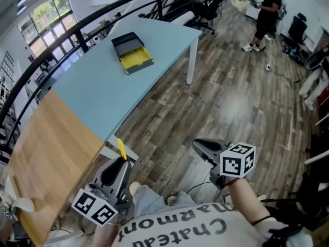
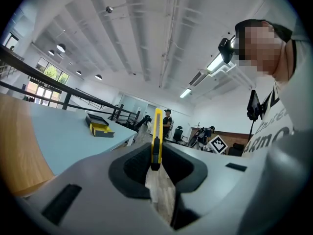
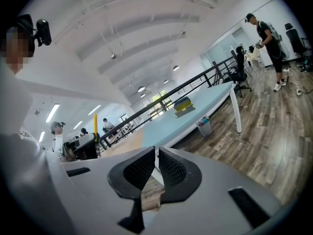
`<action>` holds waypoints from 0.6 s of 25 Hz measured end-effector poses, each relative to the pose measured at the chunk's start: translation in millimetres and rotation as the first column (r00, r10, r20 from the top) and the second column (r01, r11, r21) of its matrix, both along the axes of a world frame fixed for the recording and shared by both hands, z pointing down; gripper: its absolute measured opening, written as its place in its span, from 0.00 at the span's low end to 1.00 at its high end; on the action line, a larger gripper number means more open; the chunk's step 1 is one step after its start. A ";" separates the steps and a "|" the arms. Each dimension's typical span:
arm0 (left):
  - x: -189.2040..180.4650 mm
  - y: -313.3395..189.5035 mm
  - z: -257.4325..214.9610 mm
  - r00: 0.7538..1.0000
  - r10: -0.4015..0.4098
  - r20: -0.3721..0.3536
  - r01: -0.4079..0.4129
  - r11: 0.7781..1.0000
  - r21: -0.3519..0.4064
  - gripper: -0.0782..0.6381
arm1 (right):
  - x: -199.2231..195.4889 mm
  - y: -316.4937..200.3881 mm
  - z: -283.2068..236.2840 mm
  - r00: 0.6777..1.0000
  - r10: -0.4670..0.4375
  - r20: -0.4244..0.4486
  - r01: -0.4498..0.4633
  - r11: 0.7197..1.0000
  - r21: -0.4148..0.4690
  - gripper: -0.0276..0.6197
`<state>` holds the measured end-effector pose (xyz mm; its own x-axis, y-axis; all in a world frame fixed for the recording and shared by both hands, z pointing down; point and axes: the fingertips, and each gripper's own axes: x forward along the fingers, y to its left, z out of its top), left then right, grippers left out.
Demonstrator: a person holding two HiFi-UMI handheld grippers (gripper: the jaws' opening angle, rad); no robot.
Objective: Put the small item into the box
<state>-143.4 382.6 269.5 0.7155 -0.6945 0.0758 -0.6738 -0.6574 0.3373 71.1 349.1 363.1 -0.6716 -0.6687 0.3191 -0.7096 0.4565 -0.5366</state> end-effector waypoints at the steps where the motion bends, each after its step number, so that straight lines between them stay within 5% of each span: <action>1: 0.6 -4.3 -0.3 1.000 0.006 -0.005 -0.006 1.000 0.003 0.20 | -1.9 -2.1 0.2 1.000 -0.007 -0.002 0.007 1.000 0.001 0.12; 15: 9.8 -144.5 -18.5 0.985 0.162 -0.058 -0.160 0.986 0.048 0.20 | -19.2 -109.0 -24.5 0.998 0.050 -0.029 -0.049 0.998 0.039 0.12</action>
<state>-133.6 238.1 251.0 0.8207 -0.5714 0.0006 -0.5368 -0.7706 0.3437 51.8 240.1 338.6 -0.6277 -0.7130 0.3124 -0.7475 0.4399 -0.4977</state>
